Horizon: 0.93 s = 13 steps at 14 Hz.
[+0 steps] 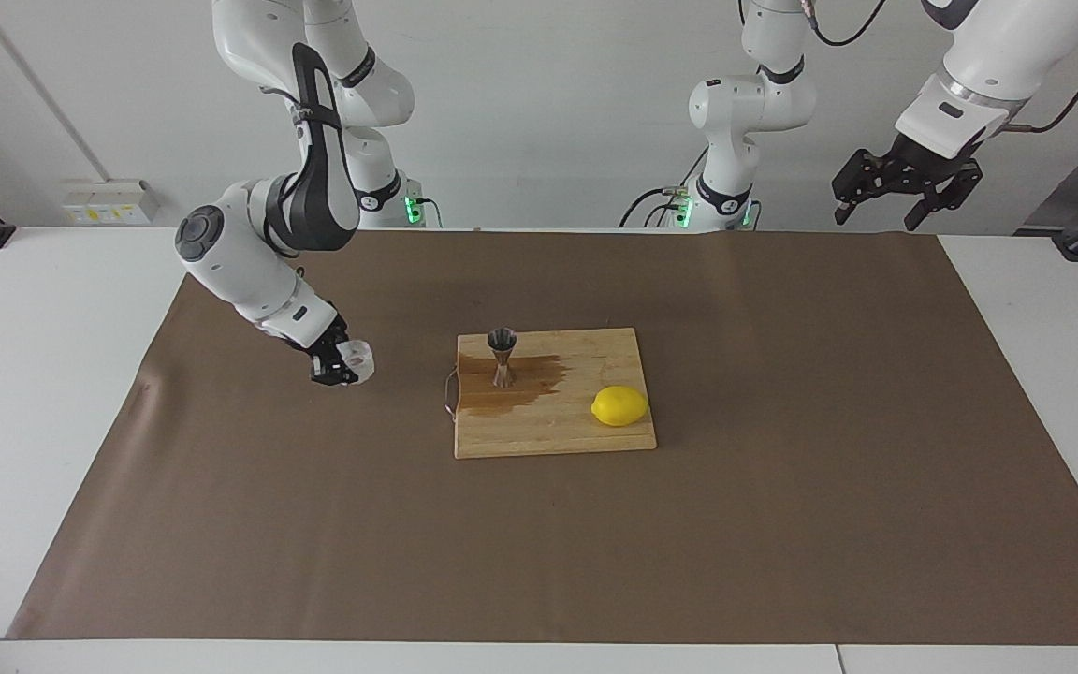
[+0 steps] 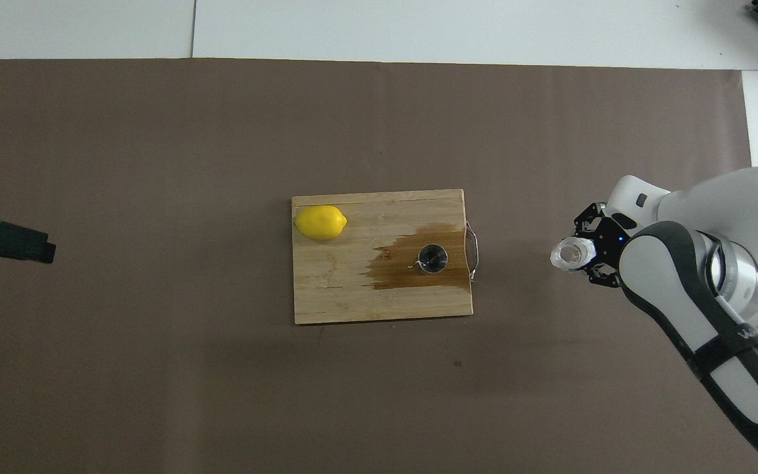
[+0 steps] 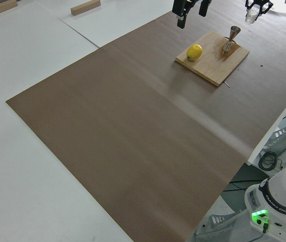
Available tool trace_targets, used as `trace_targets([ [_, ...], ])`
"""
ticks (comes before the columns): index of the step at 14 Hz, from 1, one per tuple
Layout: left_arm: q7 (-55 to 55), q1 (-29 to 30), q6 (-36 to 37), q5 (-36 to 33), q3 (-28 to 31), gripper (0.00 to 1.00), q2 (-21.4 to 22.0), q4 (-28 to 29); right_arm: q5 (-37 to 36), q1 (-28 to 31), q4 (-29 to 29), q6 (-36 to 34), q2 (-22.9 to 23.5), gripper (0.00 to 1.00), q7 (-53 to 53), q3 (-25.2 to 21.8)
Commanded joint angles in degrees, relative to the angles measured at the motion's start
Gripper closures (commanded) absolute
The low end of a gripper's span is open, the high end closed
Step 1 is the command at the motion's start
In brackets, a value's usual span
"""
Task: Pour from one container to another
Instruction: 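Lower the white cup onto the table and open the right gripper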
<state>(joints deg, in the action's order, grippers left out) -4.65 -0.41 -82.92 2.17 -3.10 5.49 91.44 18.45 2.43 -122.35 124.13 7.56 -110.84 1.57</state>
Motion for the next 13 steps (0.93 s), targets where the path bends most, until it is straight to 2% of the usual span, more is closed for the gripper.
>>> trace_targets([
  [1,-0.45,-0.47,0.3,-1.2,0.46,0.0,1.45,1.46,4.99,2.4,-3.24,3.3,0.09,1.0,-6.29,0.71],
  [5,-0.45,-0.47,0.3,-1.2,0.46,0.0,1.45,1.46,6.24,3.01,-5.53,6.29,0.35,1.0,-9.21,0.71],
  [6,-0.45,-0.47,0.3,-1.2,0.46,0.0,1.45,1.46,6.24,3.01,-6.32,6.47,0.27,0.97,-9.3,0.71],
  [7,-0.45,-0.47,0.3,-1.2,0.38,0.0,1.45,1.37,6.24,3.01,-6.67,7.26,0.18,0.86,-9.3,0.71],
  [8,-0.45,-0.47,0.3,-1.2,0.38,0.0,1.45,1.37,6.24,3.01,-7.11,7.53,0.18,0.67,-9.3,0.71],
  [9,-0.45,-0.47,0.3,-1.2,0.46,0.0,1.45,1.46,6.24,2.93,-7.29,7.79,0.0,0.43,-9.21,0.71],
  [10,-0.45,-0.47,0.3,-1.2,0.46,0.0,1.45,1.46,6.33,2.75,-7.38,7.79,-0.08,0.29,-9.21,0.71],
  [11,-0.45,-0.47,0.3,-1.2,0.38,0.0,1.45,1.37,6.59,2.49,-7.29,7.79,0.0,0.07,-8.95,0.71],
  [12,-0.45,-0.47,0.3,-1.2,0.46,0.0,1.45,1.46,6.68,2.4,-7.29,7.62,-0.08,0.0,-8.86,0.71],
  [13,-0.36,-0.47,0.3,-1.2,0.46,0.0,1.45,1.37,6.68,2.83,-7.12,6.92,-0.35,0.0,-8.86,0.71],
])
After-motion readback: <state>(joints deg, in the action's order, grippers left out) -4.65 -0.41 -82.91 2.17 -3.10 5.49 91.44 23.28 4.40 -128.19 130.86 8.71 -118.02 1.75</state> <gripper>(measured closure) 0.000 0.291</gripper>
